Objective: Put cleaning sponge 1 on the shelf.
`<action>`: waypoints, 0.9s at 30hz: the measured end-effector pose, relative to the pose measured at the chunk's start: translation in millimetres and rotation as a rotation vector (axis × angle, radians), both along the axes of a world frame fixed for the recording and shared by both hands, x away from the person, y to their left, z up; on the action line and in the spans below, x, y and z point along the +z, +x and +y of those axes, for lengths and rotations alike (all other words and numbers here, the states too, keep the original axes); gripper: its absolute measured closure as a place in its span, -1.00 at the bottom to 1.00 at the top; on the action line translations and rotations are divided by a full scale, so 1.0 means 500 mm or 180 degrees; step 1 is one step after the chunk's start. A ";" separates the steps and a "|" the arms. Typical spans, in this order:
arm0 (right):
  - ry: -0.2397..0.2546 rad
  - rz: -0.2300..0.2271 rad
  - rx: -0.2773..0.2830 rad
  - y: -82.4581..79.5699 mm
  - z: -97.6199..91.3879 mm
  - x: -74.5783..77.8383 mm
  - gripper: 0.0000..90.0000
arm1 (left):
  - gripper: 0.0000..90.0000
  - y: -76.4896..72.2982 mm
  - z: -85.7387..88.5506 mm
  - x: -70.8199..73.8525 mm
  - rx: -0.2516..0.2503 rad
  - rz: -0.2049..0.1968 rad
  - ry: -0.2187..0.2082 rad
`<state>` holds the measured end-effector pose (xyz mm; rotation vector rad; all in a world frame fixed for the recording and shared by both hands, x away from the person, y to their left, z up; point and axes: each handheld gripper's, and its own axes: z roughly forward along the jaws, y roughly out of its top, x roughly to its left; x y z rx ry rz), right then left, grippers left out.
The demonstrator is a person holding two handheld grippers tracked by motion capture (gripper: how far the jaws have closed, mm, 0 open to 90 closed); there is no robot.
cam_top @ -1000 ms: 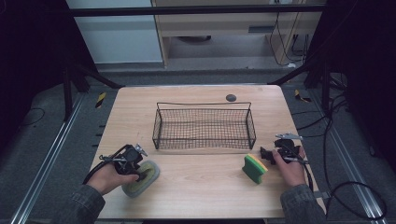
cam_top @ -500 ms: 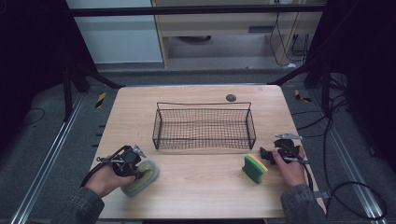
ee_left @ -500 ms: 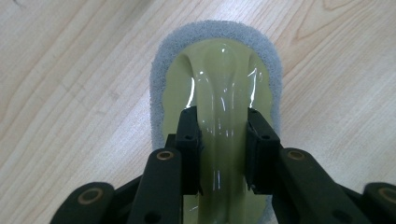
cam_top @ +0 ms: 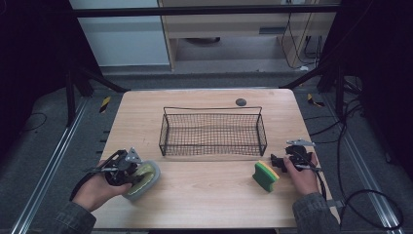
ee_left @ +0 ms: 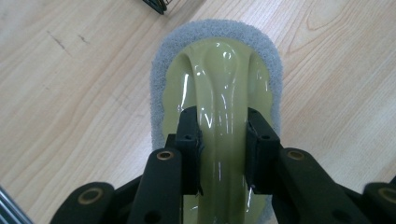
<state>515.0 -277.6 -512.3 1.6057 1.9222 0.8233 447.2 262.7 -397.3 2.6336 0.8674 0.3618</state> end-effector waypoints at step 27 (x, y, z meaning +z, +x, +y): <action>-0.0001 -0.0004 0.0015 0.000 0.000 0.000 -0.98 | 0.57 0.094 -0.053 0.116 -0.0654 -0.0527 0.0333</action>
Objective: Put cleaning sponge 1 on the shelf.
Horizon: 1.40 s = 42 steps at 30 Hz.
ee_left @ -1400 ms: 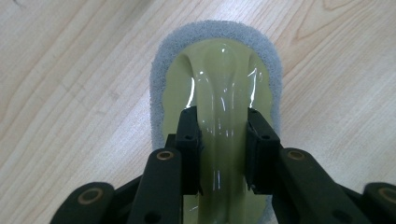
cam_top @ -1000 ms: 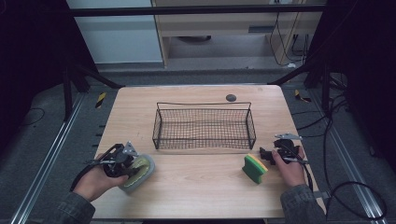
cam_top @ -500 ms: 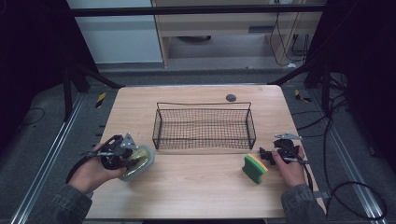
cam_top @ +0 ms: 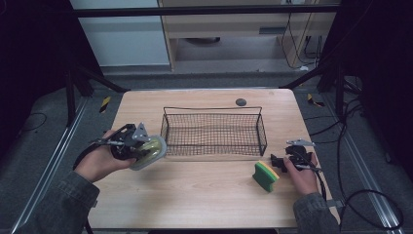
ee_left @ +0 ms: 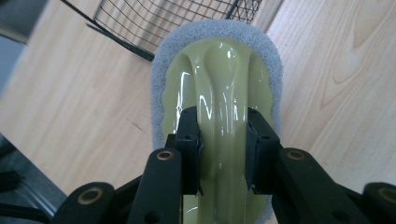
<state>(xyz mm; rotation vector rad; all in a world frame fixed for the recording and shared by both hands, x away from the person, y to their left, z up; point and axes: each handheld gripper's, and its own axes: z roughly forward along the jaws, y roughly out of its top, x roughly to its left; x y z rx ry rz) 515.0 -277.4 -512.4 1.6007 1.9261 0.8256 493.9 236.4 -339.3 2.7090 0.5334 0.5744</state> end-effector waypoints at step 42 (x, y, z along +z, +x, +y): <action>-0.0026 -0.0006 -0.0017 -0.007 0.003 -0.001 -0.98 | 0.56 0.173 -0.166 0.092 -0.0799 -0.0476 0.0039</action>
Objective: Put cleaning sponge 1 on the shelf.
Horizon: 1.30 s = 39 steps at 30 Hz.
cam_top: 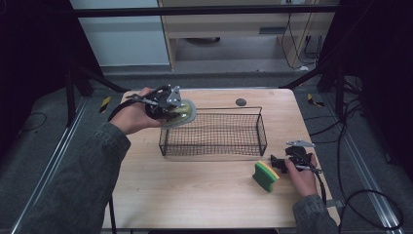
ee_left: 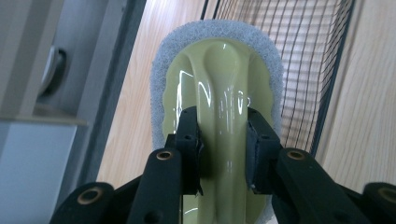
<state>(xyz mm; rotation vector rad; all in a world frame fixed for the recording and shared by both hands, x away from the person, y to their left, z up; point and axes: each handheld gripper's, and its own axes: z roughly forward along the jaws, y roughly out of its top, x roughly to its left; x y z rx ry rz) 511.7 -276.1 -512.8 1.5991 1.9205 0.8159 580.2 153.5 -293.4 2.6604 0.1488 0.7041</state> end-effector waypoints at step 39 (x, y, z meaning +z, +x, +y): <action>-0.0004 -0.0003 0.0011 -0.003 -0.001 0.000 -0.98 | 0.56 0.034 -0.053 -0.099 -0.0094 -0.0044 0.0567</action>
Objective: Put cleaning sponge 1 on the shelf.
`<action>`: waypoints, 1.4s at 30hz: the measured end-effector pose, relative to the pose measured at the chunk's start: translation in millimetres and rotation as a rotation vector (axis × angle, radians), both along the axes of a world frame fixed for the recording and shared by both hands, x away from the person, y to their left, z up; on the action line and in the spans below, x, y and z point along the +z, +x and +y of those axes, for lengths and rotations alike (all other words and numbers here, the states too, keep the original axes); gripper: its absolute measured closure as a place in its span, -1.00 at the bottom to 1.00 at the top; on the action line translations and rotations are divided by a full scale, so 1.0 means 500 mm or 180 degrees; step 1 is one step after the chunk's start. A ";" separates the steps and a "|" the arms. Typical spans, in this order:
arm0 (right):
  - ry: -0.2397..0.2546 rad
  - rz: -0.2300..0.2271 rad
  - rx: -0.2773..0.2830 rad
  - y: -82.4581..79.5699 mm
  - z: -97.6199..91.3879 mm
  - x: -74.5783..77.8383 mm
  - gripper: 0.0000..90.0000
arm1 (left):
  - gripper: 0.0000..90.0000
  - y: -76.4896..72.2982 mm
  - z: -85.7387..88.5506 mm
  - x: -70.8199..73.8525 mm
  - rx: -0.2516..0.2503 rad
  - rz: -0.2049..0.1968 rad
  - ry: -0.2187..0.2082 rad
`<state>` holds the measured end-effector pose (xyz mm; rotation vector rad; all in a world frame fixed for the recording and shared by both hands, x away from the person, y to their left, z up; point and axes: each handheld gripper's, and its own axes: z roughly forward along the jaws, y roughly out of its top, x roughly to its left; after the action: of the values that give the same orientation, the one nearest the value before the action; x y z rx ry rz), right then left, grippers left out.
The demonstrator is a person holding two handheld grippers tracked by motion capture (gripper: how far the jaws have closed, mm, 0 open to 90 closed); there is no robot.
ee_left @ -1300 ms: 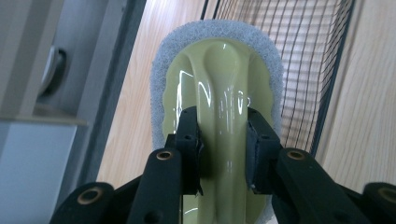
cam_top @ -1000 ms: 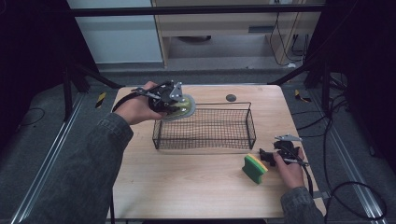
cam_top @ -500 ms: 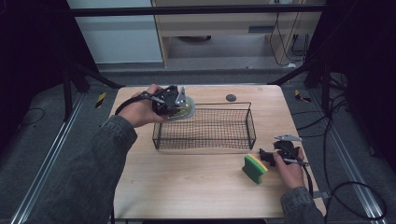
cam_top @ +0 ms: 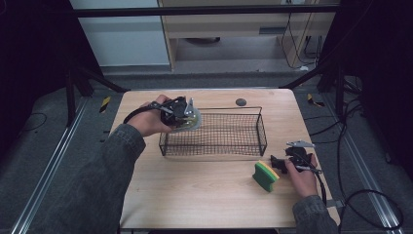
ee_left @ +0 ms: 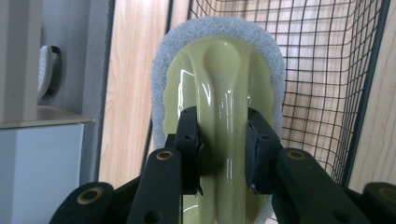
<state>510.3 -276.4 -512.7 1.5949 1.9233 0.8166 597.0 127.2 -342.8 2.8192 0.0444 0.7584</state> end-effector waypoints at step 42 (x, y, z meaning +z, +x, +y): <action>-0.0006 -0.0003 -0.0004 0.000 0.000 0.000 -0.98 | 0.56 0.012 0.010 -0.094 0.0119 0.0268 0.0125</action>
<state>510.2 -276.4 -512.8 1.5941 1.9218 0.8148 602.8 132.3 -389.6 2.8941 0.0971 0.6552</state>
